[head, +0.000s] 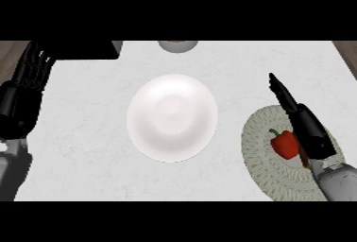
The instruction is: Pick the bell pepper from the placemat and place it in the plate
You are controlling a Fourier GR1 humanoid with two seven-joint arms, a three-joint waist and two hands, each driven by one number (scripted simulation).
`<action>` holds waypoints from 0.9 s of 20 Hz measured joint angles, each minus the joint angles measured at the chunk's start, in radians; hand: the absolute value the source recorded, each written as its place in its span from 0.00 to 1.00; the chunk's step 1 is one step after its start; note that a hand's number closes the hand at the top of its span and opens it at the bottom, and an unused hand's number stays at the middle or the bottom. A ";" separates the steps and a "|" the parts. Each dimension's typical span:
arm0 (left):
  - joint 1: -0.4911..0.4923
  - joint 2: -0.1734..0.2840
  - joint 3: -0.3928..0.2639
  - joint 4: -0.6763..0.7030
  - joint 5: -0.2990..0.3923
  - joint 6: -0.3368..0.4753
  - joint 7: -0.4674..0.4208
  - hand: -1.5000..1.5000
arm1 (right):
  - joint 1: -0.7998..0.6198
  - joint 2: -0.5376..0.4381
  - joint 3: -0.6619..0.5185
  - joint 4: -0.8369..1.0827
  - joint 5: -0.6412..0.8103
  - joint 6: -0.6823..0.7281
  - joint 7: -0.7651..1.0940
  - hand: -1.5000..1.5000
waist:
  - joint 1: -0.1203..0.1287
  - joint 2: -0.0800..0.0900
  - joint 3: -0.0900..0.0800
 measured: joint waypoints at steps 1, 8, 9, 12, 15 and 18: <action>-0.002 -0.004 -0.002 0.006 -0.011 0.004 0.002 0.50 | 0.003 0.013 -0.005 -0.006 -0.005 0.000 0.007 0.00 | -0.001 0.001 -0.004; 0.002 -0.030 -0.082 0.078 -0.092 0.032 0.087 0.50 | -0.132 0.026 0.008 -0.002 0.017 0.024 0.096 1.00 | 0.005 0.005 -0.031; 0.005 -0.036 -0.091 0.084 -0.093 0.030 0.098 0.50 | -0.145 -0.017 0.043 0.006 0.090 0.031 0.098 1.00 | 0.009 0.006 -0.032; 0.012 -0.067 -0.117 0.123 -0.113 0.044 0.110 0.50 | -0.080 0.045 0.089 0.045 0.174 -0.070 0.108 0.00 | -0.004 0.009 -0.027; 0.009 -0.098 -0.137 0.135 -0.139 0.059 0.127 0.50 | 0.009 0.107 0.112 0.081 0.200 -0.122 0.034 0.00 | -0.007 0.008 -0.024; -0.005 -0.126 -0.143 0.153 -0.160 0.073 0.148 0.50 | 0.090 0.094 0.125 0.092 0.264 -0.154 -0.049 0.00 | -0.011 0.007 -0.022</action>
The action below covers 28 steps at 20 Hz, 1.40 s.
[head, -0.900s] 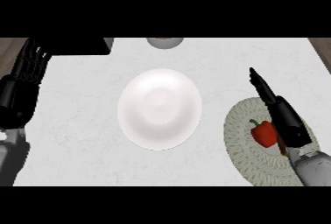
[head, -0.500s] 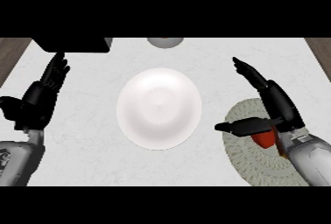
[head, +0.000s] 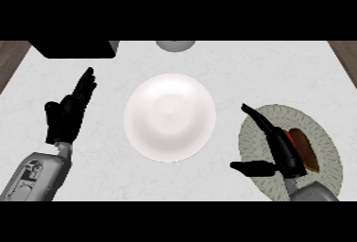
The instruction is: Pick the bell pepper from the placemat and place it in the plate
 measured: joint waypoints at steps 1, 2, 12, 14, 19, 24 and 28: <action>0.015 0.003 0.001 -0.017 0.001 -0.005 0.005 0.50 | 0.016 -0.013 -0.005 -0.010 0.023 -0.015 -0.006 0.00 | 0.001 -0.001 0.000; 0.021 -0.001 0.003 -0.010 -0.004 -0.004 -0.002 0.50 | 0.029 -0.028 -0.006 -0.033 0.050 -0.028 0.002 0.00 | 0.000 -0.001 0.000; 0.030 -0.004 0.026 -0.001 -0.022 -0.026 -0.010 0.50 | 0.081 -0.279 -0.106 -0.327 0.159 0.088 0.259 0.00 | -0.006 -0.005 -0.002; 0.017 -0.009 0.029 0.011 -0.022 -0.027 -0.008 0.50 | 0.076 -0.342 -0.108 -0.369 0.161 0.168 0.354 0.00 | -0.009 -0.005 -0.003; 0.031 -0.015 0.026 -0.012 -0.029 -0.034 0.003 0.50 | 0.028 -0.415 -0.118 -0.445 0.126 0.356 0.568 0.00 | 0.004 -0.004 -0.002; 0.019 -0.042 0.030 0.008 -0.053 -0.031 -0.008 0.50 | -0.044 -0.406 -0.132 -0.451 0.086 0.513 0.713 0.00 | 0.008 -0.001 -0.001; 0.029 -0.062 0.035 -0.003 -0.073 -0.036 -0.009 0.50 | -0.070 -0.349 -0.156 -0.369 0.107 0.577 0.697 0.00 | 0.010 -0.001 0.000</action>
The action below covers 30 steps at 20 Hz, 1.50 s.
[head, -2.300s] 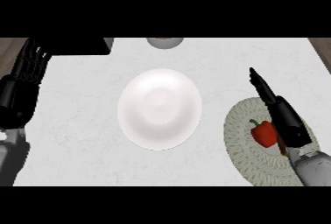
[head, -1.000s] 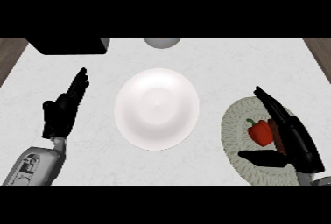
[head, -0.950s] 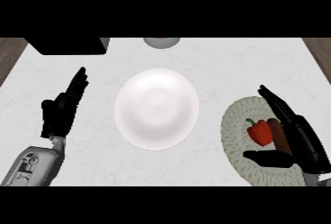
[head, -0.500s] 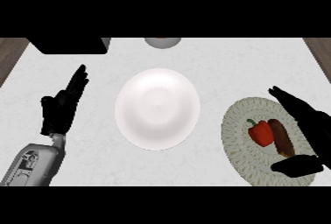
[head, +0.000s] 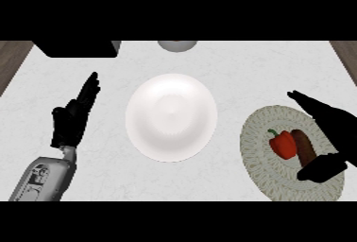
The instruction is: Pick the bell pepper from the placemat and place it in the plate
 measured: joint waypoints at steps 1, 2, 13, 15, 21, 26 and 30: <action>0.001 0.001 0.006 -0.009 0.001 -0.009 0.008 0.50 | 0.000 0.016 -0.005 0.017 0.008 0.013 -0.008 0.00 | 0.000 0.000 0.000; -0.005 -0.006 0.003 -0.024 -0.007 -0.006 0.030 0.50 | -0.011 0.031 -0.009 0.028 0.014 0.031 -0.002 0.00 | 0.000 0.000 0.000; -0.012 -0.017 0.057 0.002 -0.031 -0.056 0.012 0.50 | -0.044 0.163 0.013 0.249 0.196 0.119 -0.073 0.00 | 0.000 0.001 0.001; -0.028 -0.032 0.064 0.022 -0.040 -0.056 0.009 0.50 | -0.035 0.186 0.011 0.276 0.232 0.121 -0.100 0.00 | -0.001 0.001 0.001; -0.006 -0.050 0.079 0.000 -0.063 -0.068 0.016 0.50 | -0.007 0.239 -0.014 0.366 0.323 0.117 -0.177 0.00 | -0.002 0.000 0.001; -0.037 -0.059 0.101 -0.011 -0.083 -0.081 0.055 0.50 | -0.013 0.285 -0.051 0.452 0.396 0.110 -0.241 0.00 | -0.002 0.000 0.001; -0.022 -0.067 0.114 -0.013 -0.087 -0.097 0.041 0.50 | -0.028 0.308 -0.074 0.494 0.448 0.088 -0.297 1.00 | -0.001 0.000 0.001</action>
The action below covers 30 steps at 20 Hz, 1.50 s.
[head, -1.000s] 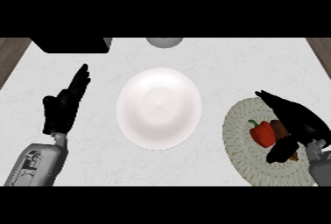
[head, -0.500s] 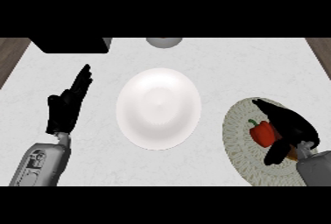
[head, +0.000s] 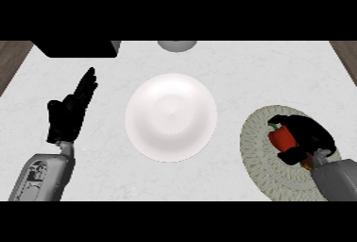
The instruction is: Pick the bell pepper from the placemat and place it in the plate
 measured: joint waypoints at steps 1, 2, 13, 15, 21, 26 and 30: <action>0.022 -0.007 -0.008 -0.019 -0.006 0.001 -0.002 0.50 | -0.004 0.004 -0.002 0.022 0.018 -0.022 -0.021 1.00 | 0.001 0.000 0.000; 0.028 -0.015 -0.011 -0.015 -0.012 0.001 -0.010 0.50 | -0.008 0.008 -0.009 0.030 0.032 -0.031 -0.034 1.00 | 0.001 0.000 0.000; 0.040 -0.018 0.030 -0.012 -0.028 -0.032 -0.022 0.50 | 0.028 0.050 -0.096 0.005 0.121 -0.110 -0.097 1.00 | -0.005 -0.001 0.000; 0.030 -0.022 0.032 0.001 -0.036 -0.025 -0.021 0.50 | 0.087 0.077 -0.093 -0.062 0.140 -0.136 -0.036 1.00 | -0.010 -0.002 -0.001; 0.044 -0.020 0.039 -0.023 -0.028 -0.035 -0.011 0.50 | 0.247 0.110 -0.097 -0.316 0.192 -0.238 0.055 1.00 | -0.017 -0.005 0.000; 0.044 -0.017 0.044 -0.022 -0.027 -0.040 -0.013 0.50 | 0.252 0.144 -0.091 -0.496 0.229 -0.349 0.047 1.00 | -0.016 -0.005 -0.001; 0.051 -0.028 0.032 -0.033 -0.035 -0.038 -0.014 0.50 | 0.233 0.156 -0.065 -0.627 0.225 -0.351 0.028 1.00 | -0.010 -0.004 0.000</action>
